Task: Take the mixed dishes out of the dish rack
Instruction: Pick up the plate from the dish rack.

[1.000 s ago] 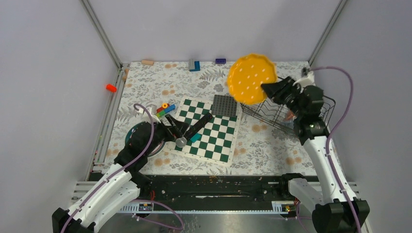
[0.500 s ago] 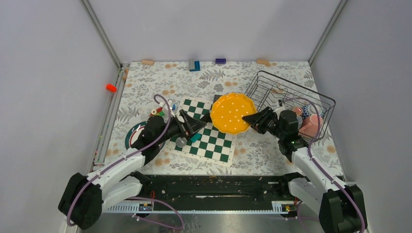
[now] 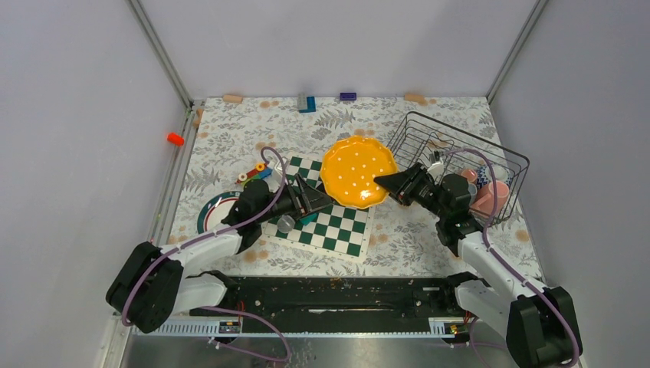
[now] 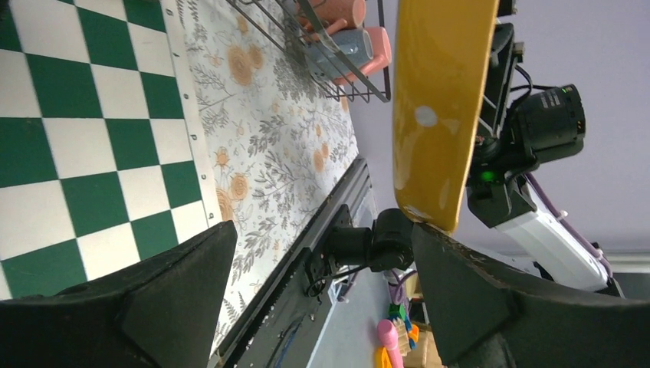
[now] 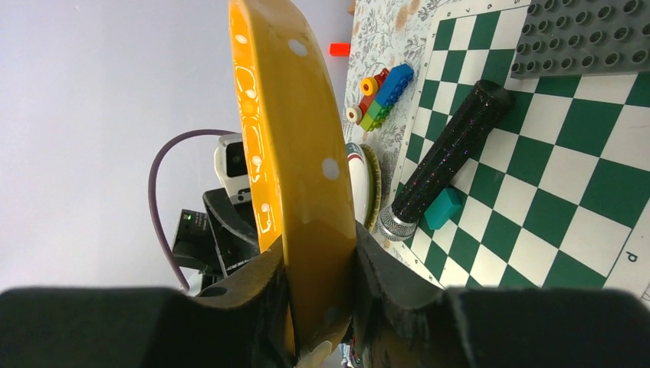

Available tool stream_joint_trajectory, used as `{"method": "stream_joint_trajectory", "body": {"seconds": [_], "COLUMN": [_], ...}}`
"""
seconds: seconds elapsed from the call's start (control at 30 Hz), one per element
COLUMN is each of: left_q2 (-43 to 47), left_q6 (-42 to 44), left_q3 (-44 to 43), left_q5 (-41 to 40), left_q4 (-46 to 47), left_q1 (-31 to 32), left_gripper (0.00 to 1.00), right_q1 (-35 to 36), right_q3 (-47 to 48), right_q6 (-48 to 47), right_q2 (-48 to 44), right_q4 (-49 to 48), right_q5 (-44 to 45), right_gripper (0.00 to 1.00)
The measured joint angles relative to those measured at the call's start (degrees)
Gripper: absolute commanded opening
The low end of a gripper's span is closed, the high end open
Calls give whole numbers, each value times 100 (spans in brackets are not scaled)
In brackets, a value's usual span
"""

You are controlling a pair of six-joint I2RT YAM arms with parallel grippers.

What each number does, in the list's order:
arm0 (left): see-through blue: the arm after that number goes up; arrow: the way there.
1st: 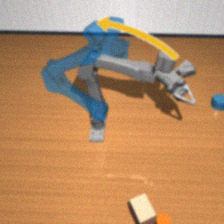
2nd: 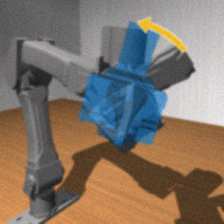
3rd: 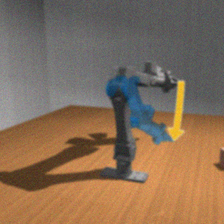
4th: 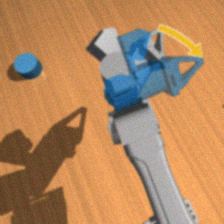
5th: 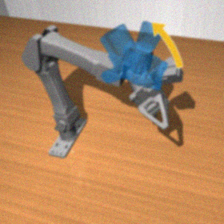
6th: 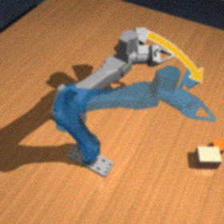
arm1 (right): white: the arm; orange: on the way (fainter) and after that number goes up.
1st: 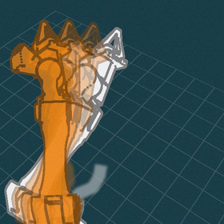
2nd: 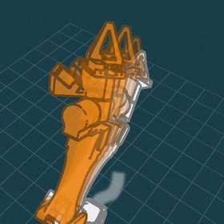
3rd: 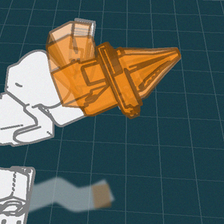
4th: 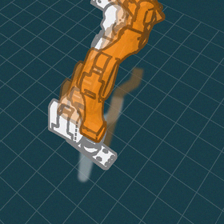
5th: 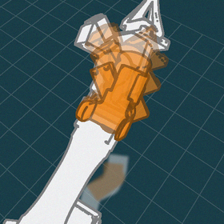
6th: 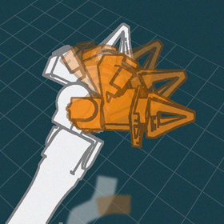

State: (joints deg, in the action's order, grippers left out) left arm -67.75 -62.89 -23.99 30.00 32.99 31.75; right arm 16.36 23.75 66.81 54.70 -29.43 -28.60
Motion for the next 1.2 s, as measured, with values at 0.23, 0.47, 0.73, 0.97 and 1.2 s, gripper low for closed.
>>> {"method": "stream_joint_trajectory", "body": {"seconds": [0.23, 0.47, 0.73, 0.97, 1.2], "left_q2": [17, 481, 579, 570, 601], "left_q6": [-74, -111, -55, 46, 146], "left_q3": [4, 151, 160, 157, 129], "left_q5": [92, -125, -424, -710, -883], "left_q4": [160, 269, 162, -144, -385], "left_q1": [96, 125, 133, 155, 170], "left_gripper": [85, 85, 80, 61, 20], "right_q1": [35, 122, 221, 588, 726], "right_q3": [0, -2, -2, -2, 7], "right_q6": [-17, -590, -533, -184, -133], "right_q2": [42, -127, 210, 739, 861], "right_q4": [-39, 870, 586, -254, -385], "right_q5": [96, 608, 166, -299, -535], "right_gripper": [0, 0, 0, 0, 0]}}
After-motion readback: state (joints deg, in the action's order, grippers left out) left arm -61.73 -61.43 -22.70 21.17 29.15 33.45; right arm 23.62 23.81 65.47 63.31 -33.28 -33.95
